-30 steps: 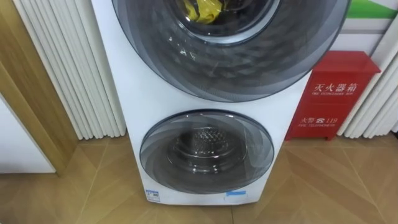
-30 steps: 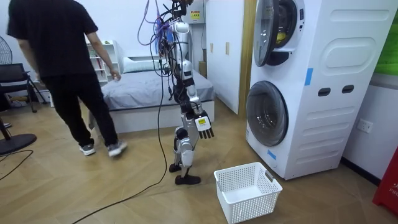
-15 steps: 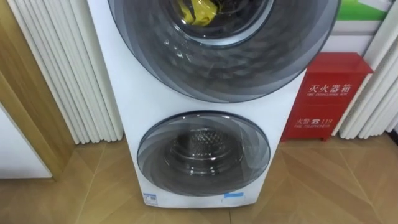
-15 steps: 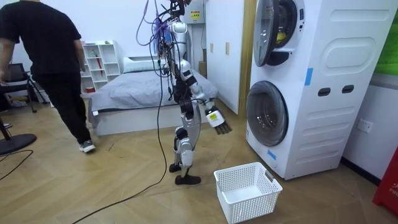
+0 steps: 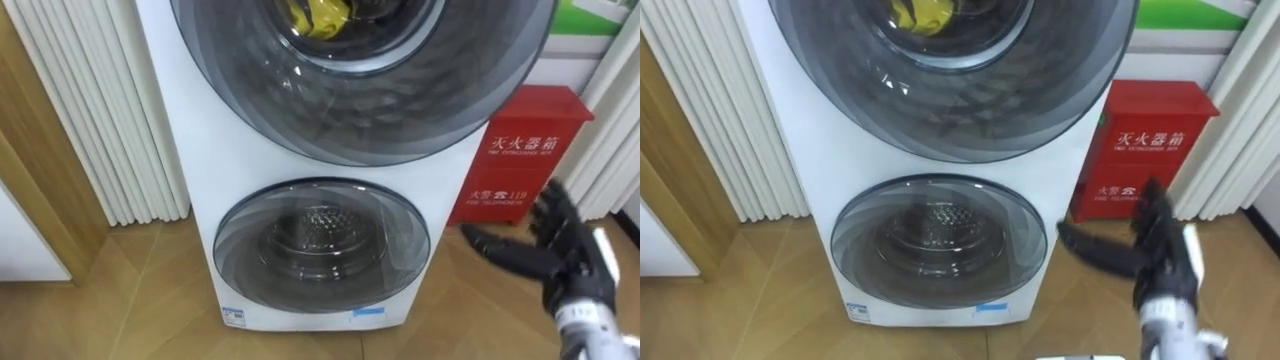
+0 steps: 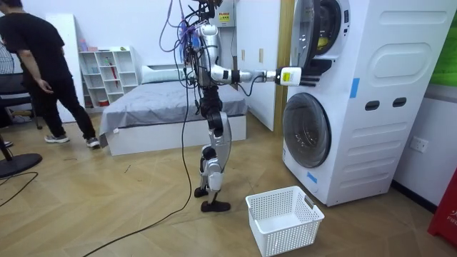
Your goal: Pick clothes from washing machine
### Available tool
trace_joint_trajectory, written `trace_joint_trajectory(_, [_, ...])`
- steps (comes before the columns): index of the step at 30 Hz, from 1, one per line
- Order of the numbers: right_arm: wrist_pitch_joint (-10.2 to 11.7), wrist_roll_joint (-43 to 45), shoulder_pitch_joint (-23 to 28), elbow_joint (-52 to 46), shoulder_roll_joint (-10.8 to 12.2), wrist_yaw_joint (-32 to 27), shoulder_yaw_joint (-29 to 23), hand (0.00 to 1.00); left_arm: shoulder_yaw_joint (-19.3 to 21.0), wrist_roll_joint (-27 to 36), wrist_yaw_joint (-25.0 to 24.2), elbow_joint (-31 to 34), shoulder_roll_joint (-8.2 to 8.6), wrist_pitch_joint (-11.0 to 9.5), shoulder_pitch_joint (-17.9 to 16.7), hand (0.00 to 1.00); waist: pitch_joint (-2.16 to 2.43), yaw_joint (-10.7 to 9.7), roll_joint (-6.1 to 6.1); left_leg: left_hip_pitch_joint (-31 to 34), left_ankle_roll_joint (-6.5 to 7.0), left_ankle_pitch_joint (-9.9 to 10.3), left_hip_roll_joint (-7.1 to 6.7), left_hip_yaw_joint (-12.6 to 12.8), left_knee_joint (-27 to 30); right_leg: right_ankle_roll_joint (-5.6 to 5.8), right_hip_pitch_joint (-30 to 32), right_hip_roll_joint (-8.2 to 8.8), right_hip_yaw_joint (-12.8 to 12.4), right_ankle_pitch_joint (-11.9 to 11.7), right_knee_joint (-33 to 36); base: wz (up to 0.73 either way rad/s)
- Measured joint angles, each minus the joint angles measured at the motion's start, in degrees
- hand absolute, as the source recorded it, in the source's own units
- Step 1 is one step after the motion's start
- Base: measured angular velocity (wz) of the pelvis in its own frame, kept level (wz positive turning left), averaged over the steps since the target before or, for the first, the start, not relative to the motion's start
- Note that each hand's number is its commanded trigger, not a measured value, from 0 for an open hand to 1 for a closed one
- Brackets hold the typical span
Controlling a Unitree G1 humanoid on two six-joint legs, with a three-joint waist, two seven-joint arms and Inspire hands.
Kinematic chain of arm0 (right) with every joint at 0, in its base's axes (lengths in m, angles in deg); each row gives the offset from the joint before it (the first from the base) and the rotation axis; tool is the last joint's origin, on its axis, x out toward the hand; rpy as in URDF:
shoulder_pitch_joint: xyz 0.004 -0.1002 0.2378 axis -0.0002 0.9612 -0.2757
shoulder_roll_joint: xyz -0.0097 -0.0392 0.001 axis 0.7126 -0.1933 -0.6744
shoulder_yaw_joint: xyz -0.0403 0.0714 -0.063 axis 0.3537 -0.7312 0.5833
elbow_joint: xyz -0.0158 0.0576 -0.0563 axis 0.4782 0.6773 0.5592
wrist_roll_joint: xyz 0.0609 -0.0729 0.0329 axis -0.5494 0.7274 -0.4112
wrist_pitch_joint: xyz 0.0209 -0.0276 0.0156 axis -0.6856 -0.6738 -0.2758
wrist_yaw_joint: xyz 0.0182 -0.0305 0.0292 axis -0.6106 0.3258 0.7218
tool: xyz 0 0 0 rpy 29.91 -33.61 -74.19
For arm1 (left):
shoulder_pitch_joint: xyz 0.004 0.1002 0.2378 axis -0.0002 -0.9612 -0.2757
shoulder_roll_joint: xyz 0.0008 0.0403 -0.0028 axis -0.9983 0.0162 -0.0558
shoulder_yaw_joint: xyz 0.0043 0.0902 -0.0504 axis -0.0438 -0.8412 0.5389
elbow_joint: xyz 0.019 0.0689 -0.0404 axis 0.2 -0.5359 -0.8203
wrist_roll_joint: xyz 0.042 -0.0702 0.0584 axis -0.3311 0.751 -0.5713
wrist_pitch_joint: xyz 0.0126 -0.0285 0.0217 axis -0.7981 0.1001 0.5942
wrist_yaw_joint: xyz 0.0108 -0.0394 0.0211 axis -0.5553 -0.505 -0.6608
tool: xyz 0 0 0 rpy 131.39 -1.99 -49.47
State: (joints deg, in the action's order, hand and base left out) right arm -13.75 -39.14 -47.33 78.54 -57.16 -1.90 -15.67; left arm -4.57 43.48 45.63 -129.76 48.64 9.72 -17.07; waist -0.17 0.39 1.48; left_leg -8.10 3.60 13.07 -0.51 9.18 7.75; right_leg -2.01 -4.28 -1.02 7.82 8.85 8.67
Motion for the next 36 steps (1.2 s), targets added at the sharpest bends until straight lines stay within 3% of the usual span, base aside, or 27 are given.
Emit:
trace_joint_trajectory(5, [-0.05, -1.3, -2.82, -7.01, -1.36, -0.78, -0.28, 0.0, 0.16, -2.66, 0.09, 0.17, 0.06, 1.11, -0.42, 0.0, -0.24, 0.0, 0.37, 0.34, 0.0, 0.0, 0.1, 0.0, 0.05, -0.01, 0.33, -0.05, 0.14, 0.0, 0.08, 0.0])
trace_joint_trajectory(8, [-0.05, -1.23, -3.49, -9.23, -2.76, -0.69, -0.44, 0.0, 0.67, -4.0, 0.09, 0.24, 0.19, 1.83, -0.52, 0.0, 0.1, 0.26, 1.17, 0.38, -0.03, -0.02, 0.17, 0.02, 0.08, -0.09, 0.42, -0.13, 0.01, -0.05, 0.12, 0.0])
trace_joint_trajectory(12, [-0.38, -0.78, -5.47, -12.91, -2.76, -0.85, -0.56, 0.0, 0.73, -5.92, 0.13, -0.87, 0.14, 2.03, -0.42, 0.0, 0.21, 0.25, 1.49, 0.51, -0.03, -0.02, 0.16, 0.01, 0.12, -0.11, 0.51, -0.08, 0.09, -0.08, 0.25, 0.0])
trace_joint_trajectory(17, [1.08, -1.55, -8.33, -16.15, -2.82, -1.35, -0.56, 0.0, 0.67, -7.73, 0.42, -2.34, 0.08, 2.05, -0.56, 0.0, 0.24, 0.3, 1.61, 0.37, -0.03, -0.02, 0.17, 0.0, 0.13, -0.13, 0.28, -0.07, 0.17, -0.12, 0.19, 0.0])
trace_joint_trajectory(23, [1.65, -1.54, -8.52, -16.25, -2.82, -1.14, -0.58, 0.0, 0.68, -8.01, 0.46, -2.31, 0.06, 2.08, -0.47, 0.0, 0.06, 0.72, 1.24, 0.53, -0.03, -0.01, 0.17, -0.03, 0.15, -0.13, 0.51, -0.06, 0.21, -0.14, 0.21, 0.0])
trace_joint_trajectory(28, [1.65, -1.76, -8.59, -16.84, -2.85, 0.01, -0.65, 0.0, 0.75, -10.68, 0.42, -2.28, 0.06, 2.1, 0.35, 0.0, 0.17, 1.25, 1.07, 1.11, -0.03, -0.01, 0.21, 0.02, 0.12, -0.14, 1.21, -0.09, 0.27, -0.14, 0.34, 0.0])
trace_joint_trajectory(36, [1.31, -1.12, -13.76, -18.57, -2.88, 1.65, 0.11, 0.0, 0.77, -13.9, 0.4, -2.52, 0.12, 2.36, 1.3, 0.0, 0.3, 1.65, 2.07, 1.59, -0.03, -0.02, 0.21, 0.04, 0.69, -0.17, 1.39, -0.04, 0.16, -0.16, 0.19, 0.0])
